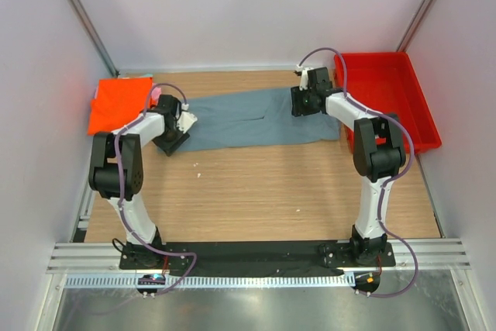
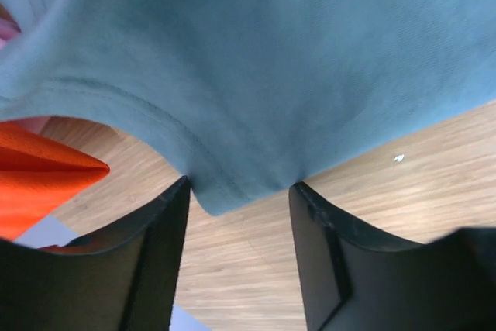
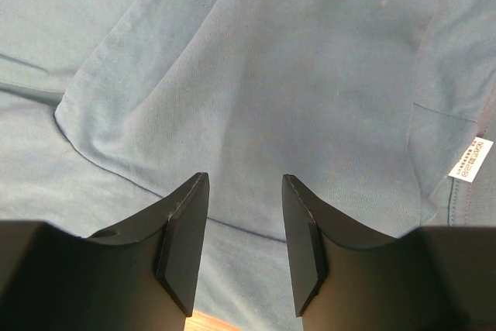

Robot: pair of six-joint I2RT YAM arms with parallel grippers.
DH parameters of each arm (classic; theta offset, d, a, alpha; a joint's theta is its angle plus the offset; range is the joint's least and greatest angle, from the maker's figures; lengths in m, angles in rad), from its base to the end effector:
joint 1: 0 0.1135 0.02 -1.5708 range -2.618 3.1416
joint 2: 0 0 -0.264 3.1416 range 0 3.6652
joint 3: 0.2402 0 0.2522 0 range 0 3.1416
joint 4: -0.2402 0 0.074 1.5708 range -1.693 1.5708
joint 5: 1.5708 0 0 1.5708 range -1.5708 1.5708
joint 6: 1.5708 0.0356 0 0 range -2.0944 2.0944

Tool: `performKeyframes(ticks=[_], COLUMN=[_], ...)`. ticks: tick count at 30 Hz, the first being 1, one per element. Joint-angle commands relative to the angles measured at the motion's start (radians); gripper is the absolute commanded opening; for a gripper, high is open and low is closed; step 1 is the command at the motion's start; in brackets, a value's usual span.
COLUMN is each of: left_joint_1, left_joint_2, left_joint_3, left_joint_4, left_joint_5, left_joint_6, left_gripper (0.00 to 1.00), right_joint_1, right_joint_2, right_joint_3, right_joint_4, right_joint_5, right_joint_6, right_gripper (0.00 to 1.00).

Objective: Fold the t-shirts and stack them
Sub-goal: Fold the tshirt

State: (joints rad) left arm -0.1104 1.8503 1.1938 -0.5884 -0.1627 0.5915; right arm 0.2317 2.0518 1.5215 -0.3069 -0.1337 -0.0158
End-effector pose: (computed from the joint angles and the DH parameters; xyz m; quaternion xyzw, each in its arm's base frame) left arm 0.3569 -0.0338 0.1619 0.3257 0.9281 0.1164 0.1379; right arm 0.4437 0.1096 0.1942 -0.1387 0.9213 0.1005 0.3490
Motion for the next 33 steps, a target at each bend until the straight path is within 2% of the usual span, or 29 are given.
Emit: performKeyframes(ticks=[1, 4, 8, 11, 14, 20, 25, 33], left_joint_1=[0.023, 0.023, 0.023, 0.017, 0.000, -0.035, -0.035, -0.075], left_joint_2=[0.004, -0.002, -0.014, -0.033, -0.060, -0.160, -0.186, -0.284], left_joint_3=[0.021, 0.003, -0.026, -0.062, -0.091, -0.154, -0.155, -0.215], left_joint_4=[-0.048, -0.076, -0.119, -0.129, -0.149, -0.185, -0.195, -0.275], left_joint_5=[0.057, 0.089, 0.133, 0.152, 0.160, 0.187, 0.181, 0.219], left_joint_6=[0.005, 0.004, -0.001, -0.007, -0.016, -0.041, -0.042, -0.062], left_gripper=[0.54, 0.43, 0.16, 0.01, 0.00, 0.00, 0.00, 0.00], right_joint_1=[0.004, 0.004, 0.004, 0.003, 0.003, 0.009, 0.029, 0.050], right_joint_2=[-0.059, -0.047, -0.030, -0.004, 0.043, 0.175, 0.241, 0.349], right_joint_3=[0.005, 0.006, 0.005, 0.009, 0.034, 0.201, 0.244, 0.428], right_joint_4=[0.034, 0.028, 0.006, -0.012, -0.050, -0.173, -0.181, -0.235], right_joint_5=[0.006, 0.070, 0.166, 0.198, 0.207, 0.218, 0.221, 0.218], right_joint_6=[0.008, 0.010, 0.014, 0.039, 0.045, 0.031, 0.022, 0.000], right_gripper=[0.49, 0.49, 0.49, 0.49, 0.49, 0.49, 0.49, 0.49])
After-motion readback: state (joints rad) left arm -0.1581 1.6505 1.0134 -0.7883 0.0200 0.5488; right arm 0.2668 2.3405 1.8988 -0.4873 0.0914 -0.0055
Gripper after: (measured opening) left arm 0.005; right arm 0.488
